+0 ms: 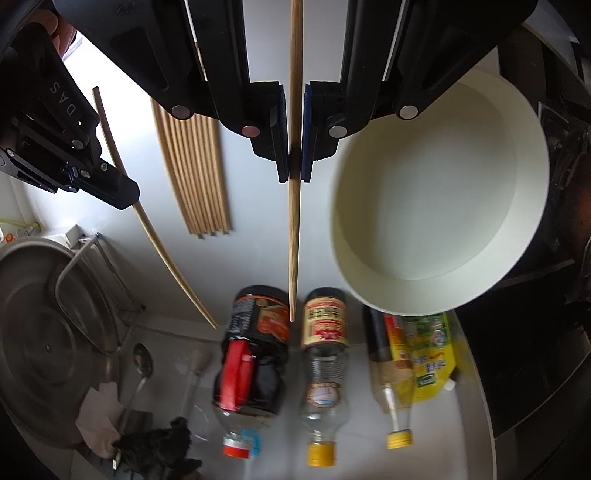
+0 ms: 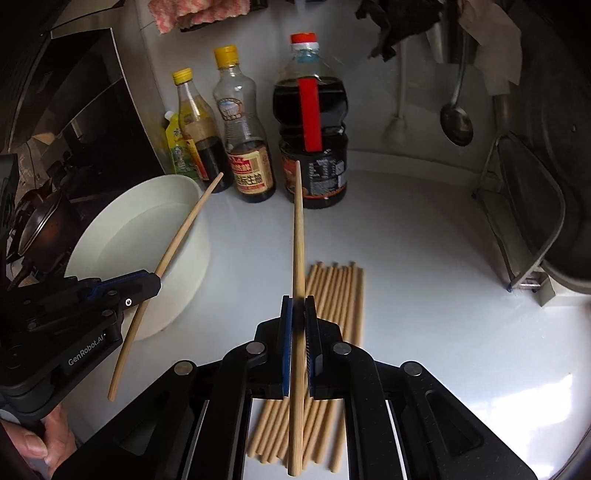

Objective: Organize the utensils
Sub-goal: 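Lift both held chopsticks and carry them over the white basin, then open the left tool over the basin while the right tool opens too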

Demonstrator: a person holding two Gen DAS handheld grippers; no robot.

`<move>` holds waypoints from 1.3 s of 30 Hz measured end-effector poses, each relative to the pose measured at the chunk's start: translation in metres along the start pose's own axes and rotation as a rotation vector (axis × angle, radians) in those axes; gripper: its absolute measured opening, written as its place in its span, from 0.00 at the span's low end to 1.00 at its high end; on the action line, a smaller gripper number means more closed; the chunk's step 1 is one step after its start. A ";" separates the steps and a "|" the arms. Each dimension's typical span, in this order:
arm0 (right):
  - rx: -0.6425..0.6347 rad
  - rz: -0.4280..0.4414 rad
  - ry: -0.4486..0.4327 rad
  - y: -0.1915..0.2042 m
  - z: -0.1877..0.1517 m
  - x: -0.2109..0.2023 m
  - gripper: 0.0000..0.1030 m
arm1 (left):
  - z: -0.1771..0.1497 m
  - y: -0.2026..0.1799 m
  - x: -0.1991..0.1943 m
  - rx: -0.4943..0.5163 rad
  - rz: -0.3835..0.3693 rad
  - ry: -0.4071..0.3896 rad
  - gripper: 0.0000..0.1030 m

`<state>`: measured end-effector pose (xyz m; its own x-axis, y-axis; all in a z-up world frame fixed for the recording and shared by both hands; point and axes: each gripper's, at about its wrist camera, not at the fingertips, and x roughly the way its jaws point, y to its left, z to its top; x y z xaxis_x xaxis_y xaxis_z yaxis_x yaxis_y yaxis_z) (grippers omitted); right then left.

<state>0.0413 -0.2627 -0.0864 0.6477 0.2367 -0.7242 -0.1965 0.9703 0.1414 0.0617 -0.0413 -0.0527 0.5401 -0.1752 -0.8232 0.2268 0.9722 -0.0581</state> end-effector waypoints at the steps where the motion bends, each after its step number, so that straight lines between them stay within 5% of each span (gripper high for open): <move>1: -0.016 0.016 -0.005 0.011 0.007 0.002 0.06 | 0.003 0.012 -0.004 -0.016 0.017 -0.007 0.07; 8: -0.099 0.134 0.017 0.096 0.052 0.041 0.06 | 0.015 0.103 -0.015 -0.123 0.121 -0.035 0.07; 15: -0.169 0.196 0.120 0.163 0.066 0.100 0.06 | 0.015 0.161 0.021 -0.152 0.163 0.045 0.07; 30: -0.105 0.147 0.288 0.184 0.053 0.168 0.06 | 0.003 0.196 0.069 -0.164 0.142 0.159 0.08; 32: -0.109 0.139 0.286 0.184 0.053 0.166 0.10 | 0.003 0.199 0.068 -0.184 0.142 0.158 0.22; 34: -0.107 0.130 0.270 0.183 0.055 0.162 0.28 | 0.003 0.205 0.063 -0.211 0.151 0.136 0.64; 39: -0.108 0.121 0.229 0.177 0.056 0.150 0.34 | 0.006 0.209 0.046 -0.221 0.187 0.090 0.69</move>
<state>0.1450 -0.0531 -0.1321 0.4338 0.3206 -0.8421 -0.3472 0.9219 0.1721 0.1387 0.1528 -0.0990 0.4796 0.0152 -0.8773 -0.0576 0.9982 -0.0142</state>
